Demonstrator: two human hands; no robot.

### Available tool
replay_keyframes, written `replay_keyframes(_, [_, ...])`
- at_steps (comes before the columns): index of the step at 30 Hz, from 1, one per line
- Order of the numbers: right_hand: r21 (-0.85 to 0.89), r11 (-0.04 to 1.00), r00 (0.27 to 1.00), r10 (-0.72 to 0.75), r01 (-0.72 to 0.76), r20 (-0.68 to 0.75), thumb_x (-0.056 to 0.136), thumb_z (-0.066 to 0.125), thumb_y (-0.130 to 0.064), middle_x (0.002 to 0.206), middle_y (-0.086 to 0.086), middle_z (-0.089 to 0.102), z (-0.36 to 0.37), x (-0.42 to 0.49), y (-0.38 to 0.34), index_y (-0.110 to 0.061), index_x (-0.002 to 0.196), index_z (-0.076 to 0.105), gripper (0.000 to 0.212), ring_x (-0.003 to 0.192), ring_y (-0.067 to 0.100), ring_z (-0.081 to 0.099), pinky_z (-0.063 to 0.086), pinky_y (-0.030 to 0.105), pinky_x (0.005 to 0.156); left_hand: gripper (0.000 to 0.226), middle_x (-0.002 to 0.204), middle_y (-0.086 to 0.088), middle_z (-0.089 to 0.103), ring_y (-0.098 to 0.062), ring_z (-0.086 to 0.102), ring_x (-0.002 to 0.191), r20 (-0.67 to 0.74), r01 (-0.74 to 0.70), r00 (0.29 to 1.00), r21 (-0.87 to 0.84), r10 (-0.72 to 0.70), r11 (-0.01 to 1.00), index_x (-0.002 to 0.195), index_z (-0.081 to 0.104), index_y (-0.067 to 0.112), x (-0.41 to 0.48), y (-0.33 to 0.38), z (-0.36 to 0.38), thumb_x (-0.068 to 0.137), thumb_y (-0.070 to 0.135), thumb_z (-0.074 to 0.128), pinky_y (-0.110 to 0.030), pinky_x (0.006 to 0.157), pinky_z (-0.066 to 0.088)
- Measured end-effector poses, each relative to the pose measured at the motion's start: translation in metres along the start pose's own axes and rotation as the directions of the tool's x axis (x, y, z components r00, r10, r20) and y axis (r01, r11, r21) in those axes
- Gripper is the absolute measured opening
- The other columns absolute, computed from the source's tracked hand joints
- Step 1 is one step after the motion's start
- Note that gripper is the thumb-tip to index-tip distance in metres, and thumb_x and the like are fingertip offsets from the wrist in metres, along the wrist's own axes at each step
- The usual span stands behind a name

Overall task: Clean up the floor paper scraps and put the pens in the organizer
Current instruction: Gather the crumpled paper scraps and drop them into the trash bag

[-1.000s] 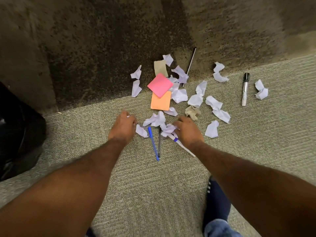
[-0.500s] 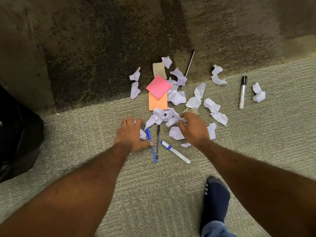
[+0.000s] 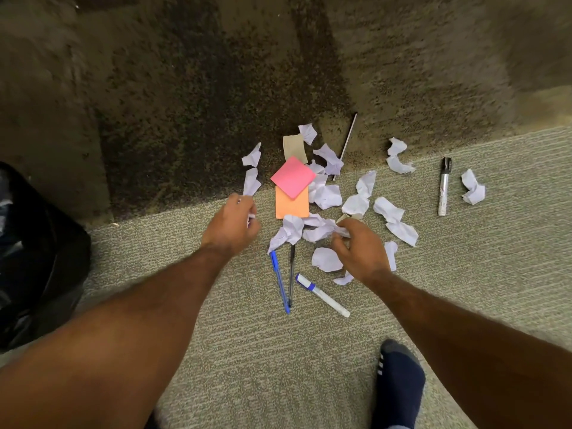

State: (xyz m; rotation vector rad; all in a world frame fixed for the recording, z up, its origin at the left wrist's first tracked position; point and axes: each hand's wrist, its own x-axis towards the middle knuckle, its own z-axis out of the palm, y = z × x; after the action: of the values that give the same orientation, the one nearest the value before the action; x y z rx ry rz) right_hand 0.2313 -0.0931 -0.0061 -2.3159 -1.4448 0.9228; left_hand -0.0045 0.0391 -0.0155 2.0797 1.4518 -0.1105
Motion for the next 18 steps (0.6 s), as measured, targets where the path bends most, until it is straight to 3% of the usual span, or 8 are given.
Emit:
replay_keyframes(5, [0.044, 0.999, 1.000, 0.006, -0.005, -0.016, 0.093, 0.059, -0.027, 0.101, 0.008, 0.066, -0.001, 0.009, 0.006, -0.009, 0.113, 0.064, 0.027, 0.090, 0.024, 0.061, 0.044, 0.031, 0.075, 0.033, 0.116, -0.017, 0.048, -0.036, 0.053, 0.103, -0.072, -0.036, 0.997, 0.092, 0.043, 0.995, 0.121, 0.056, 0.016, 0.054, 0.012, -0.024, 0.089, 0.011, 0.054, -0.047, 0.080, 0.047])
replay_keyframes(9, [0.083, 0.997, 1.000, 0.007, -0.006, -0.015, 0.093, 0.061, -0.027, 0.104, 0.007, 0.065, 0.002, 0.013, 0.014, -0.009, 0.115, 0.063, 0.029, 0.091, 0.022, 0.061, 0.041, 0.027, 0.076, 0.037, 0.126, -0.021, 0.041, -0.041, 0.041, 0.127, 0.022, -0.062, 0.998, 0.149, 0.059, 0.987, 0.126, 0.060, 0.015, 0.082, 0.012, -0.023, 0.089, 0.016, 0.057, -0.053, 0.097, 0.046])
replay_keyframes(12, [0.092, 0.996, 1.000, 0.001, 0.001, -0.022, 0.092, 0.062, -0.026, 0.102, 0.006, 0.065, 0.004, 0.013, 0.020, -0.009, 0.114, 0.063, 0.028, 0.088, 0.017, 0.057, 0.040, 0.026, 0.076, 0.054, 0.146, -0.020, 0.026, -0.046, 0.015, 0.145, 0.149, -0.102, 0.987, 0.254, 0.066, 0.962, 0.137, 0.050, 0.024, 0.091, 0.011, -0.015, 0.086, 0.032, 0.064, -0.061, 0.105, 0.040])
replay_keyframes(16, [0.070, 0.998, 0.999, 0.011, -0.008, -0.040, 0.091, 0.062, -0.024, 0.094, -0.003, 0.059, 0.006, 0.016, 0.026, -0.012, 0.111, 0.063, 0.023, 0.084, 0.015, 0.055, 0.036, 0.025, 0.072, 0.065, 0.157, -0.015, 0.015, -0.044, 0.007, 0.148, 0.154, -0.087, 0.987, 0.316, 0.039, 0.945, 0.143, 0.040, 0.032, 0.093, 0.009, 0.000, 0.084, 0.044, 0.066, -0.068, 0.110, 0.025])
replay_keyframes(18, [0.064, 0.998, 0.999, 0.016, -0.013, -0.041, 0.091, 0.062, -0.025, 0.093, -0.005, 0.058, 0.006, 0.016, 0.025, -0.012, 0.110, 0.063, 0.022, 0.083, 0.015, 0.055, 0.038, 0.027, 0.071, 0.063, 0.157, -0.013, 0.019, -0.041, 0.013, 0.147, 0.117, -0.102, 0.991, 0.325, 0.067, 0.940, 0.146, 0.037, 0.031, 0.087, 0.006, 0.005, 0.089, 0.042, 0.061, -0.065, 0.111, 0.029])
